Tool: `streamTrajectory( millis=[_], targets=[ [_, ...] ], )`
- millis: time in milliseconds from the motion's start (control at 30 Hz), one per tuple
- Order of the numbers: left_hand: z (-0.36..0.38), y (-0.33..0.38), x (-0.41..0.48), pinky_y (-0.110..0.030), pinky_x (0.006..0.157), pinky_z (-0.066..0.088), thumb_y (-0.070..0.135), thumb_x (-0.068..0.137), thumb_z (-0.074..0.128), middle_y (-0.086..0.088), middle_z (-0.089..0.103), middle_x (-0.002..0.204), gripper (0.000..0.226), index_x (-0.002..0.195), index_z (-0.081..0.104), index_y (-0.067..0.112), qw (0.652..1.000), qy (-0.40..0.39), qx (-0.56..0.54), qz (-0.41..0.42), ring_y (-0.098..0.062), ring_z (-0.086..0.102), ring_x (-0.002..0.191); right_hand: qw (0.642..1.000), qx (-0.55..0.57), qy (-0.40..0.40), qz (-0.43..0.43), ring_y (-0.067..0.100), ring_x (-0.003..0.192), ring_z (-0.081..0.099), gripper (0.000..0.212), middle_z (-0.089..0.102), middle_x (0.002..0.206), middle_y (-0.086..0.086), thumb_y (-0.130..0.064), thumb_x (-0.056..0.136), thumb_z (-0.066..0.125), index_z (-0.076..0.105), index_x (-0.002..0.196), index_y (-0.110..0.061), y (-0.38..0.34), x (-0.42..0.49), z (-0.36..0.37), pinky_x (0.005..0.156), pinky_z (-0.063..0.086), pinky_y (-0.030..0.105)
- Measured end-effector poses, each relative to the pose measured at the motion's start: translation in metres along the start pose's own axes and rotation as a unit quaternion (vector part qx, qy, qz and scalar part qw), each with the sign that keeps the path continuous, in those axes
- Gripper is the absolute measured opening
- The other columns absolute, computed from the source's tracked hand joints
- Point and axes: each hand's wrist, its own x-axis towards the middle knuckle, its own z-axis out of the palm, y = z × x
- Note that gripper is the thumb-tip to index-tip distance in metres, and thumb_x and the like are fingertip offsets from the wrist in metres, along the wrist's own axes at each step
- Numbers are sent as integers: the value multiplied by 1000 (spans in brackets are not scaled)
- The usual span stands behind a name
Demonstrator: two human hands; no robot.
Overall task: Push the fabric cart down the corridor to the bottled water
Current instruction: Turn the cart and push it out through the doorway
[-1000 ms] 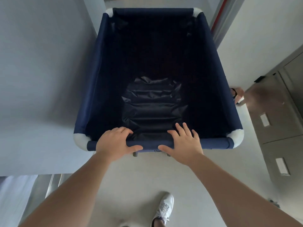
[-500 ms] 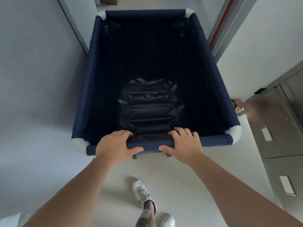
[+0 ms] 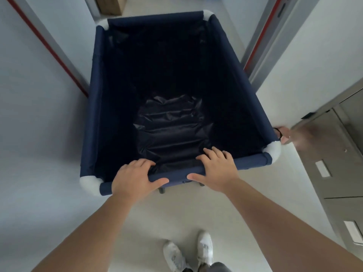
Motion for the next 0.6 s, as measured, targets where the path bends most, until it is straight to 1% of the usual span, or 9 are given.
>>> streamTrajectory(
  millis=[133, 267, 467, 533, 600],
  targets=[
    [-5, -17, 36, -38, 89, 48, 94, 71, 27, 10, 68, 121, 92, 123, 64, 27, 1000, 7, 5, 4, -17, 63, 109, 1000, 14, -10, -1, 24, 155, 8, 105, 23, 168, 0, -95, 68, 13, 41, 149, -35, 0, 38, -14, 122, 6, 51],
    [-14, -35, 75, -37, 92, 45, 94, 71, 27, 12, 66, 123, 92, 124, 63, 29, 1000, -9, 11, 0, -17, 62, 110, 999, 25, -27, 0, 25, 155, 7, 107, 18, 169, 1, -95, 66, 11, 38, 151, -36, -2, 76, -29, 123, 6, 51],
    [-30, -56, 128, -36, 93, 42, 93, 70, 28, 14, 65, 123, 90, 124, 63, 31, 1000, -12, 13, -10, -15, 60, 111, 999, 27, -38, -9, 24, 155, 10, 103, 21, 169, 0, -94, 71, 15, 41, 150, -34, -3, 131, -51, 123, 7, 51],
    [-34, -62, 144, -34, 95, 40, 93, 71, 27, 16, 62, 126, 90, 126, 62, 32, 1000, -18, 19, -10, -14, 58, 113, 999, 29, -44, -8, 24, 155, 11, 99, 22, 168, -1, -94, 74, 19, 41, 150, -34, -3, 147, -57, 123, 7, 51],
    [-37, -68, 159, -33, 97, 39, 94, 71, 26, 17, 61, 127, 90, 127, 61, 32, 1000, -19, 18, -9, -13, 57, 114, 998, 34, -49, -5, 24, 154, 13, 99, 24, 168, -2, -94, 73, 19, 42, 149, -35, -2, 164, -63, 123, 7, 51]
  ],
)
